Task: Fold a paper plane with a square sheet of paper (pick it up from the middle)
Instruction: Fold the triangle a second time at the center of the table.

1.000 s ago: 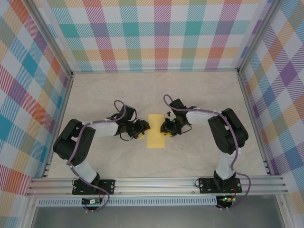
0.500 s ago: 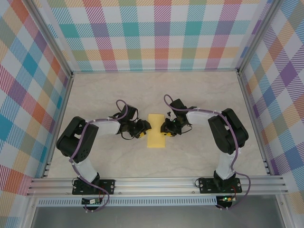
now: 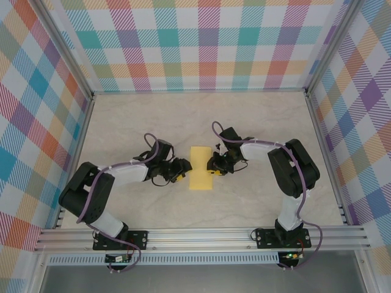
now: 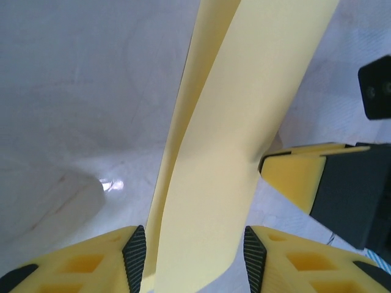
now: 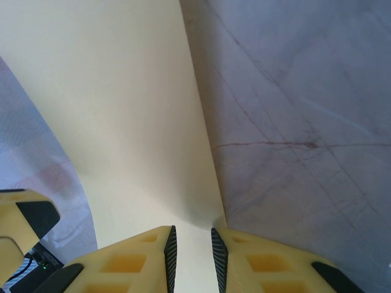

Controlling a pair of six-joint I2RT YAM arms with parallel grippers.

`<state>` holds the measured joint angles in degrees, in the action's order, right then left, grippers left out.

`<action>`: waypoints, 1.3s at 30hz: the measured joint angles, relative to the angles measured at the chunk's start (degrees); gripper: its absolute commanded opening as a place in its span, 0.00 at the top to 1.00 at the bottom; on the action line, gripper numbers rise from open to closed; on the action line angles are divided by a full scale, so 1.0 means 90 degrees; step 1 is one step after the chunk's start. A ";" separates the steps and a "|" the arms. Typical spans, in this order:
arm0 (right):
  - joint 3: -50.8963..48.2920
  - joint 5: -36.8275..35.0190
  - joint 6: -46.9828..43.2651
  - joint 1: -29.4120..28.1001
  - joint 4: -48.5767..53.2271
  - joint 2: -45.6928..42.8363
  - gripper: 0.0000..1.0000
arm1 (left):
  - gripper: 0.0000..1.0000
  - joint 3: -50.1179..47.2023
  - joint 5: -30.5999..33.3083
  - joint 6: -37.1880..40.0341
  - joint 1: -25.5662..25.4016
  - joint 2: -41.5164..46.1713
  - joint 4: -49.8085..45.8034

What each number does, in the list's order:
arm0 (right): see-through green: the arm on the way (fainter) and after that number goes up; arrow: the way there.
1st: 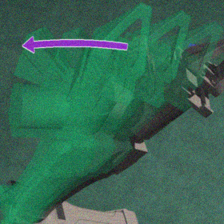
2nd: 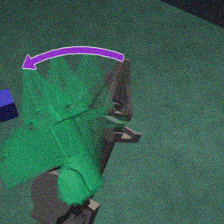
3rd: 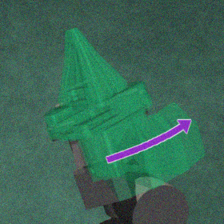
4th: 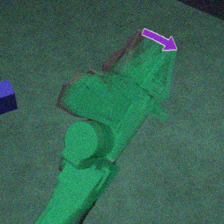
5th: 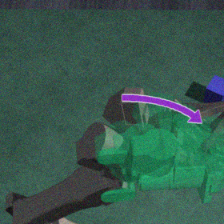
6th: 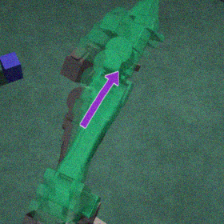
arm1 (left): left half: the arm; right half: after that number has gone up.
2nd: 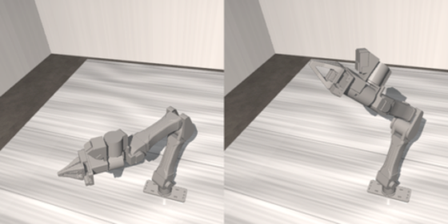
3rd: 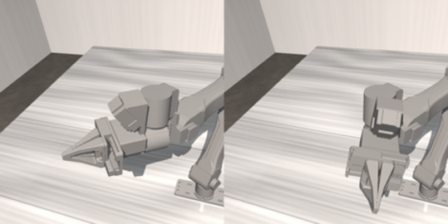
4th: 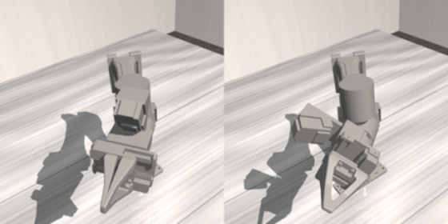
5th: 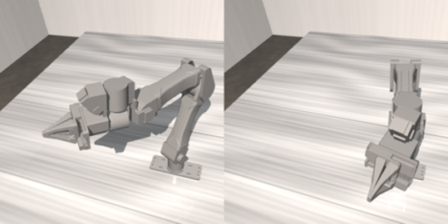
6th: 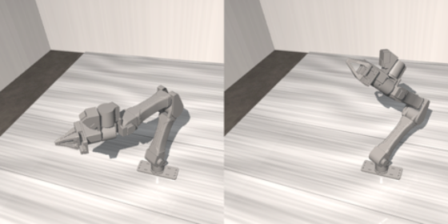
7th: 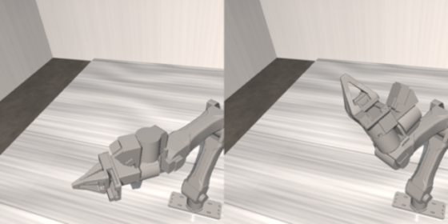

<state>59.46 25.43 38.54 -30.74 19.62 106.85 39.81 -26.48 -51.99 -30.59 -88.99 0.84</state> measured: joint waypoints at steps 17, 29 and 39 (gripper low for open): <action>0.0032 -0.0002 0.0000 0.0000 0.0044 0.0010 0.73 | 0.51 -0.0192 0.0092 -0.0491 -0.0342 0.0063 0.0187; 0.0032 0.0024 0.0000 0.0007 0.0039 0.0024 0.73 | 0.51 -0.0170 0.0058 -0.0610 -0.0474 -0.0095 0.0236; 0.0029 0.0075 0.0000 0.0032 0.0036 0.0032 0.73 | 0.52 -0.0170 0.0034 -0.0661 -0.0491 -0.0260 0.0367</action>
<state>59.72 26.11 38.54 -30.46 19.94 107.13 38.28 -26.17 -57.93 -35.00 -91.33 4.14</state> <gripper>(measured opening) 0.268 0.481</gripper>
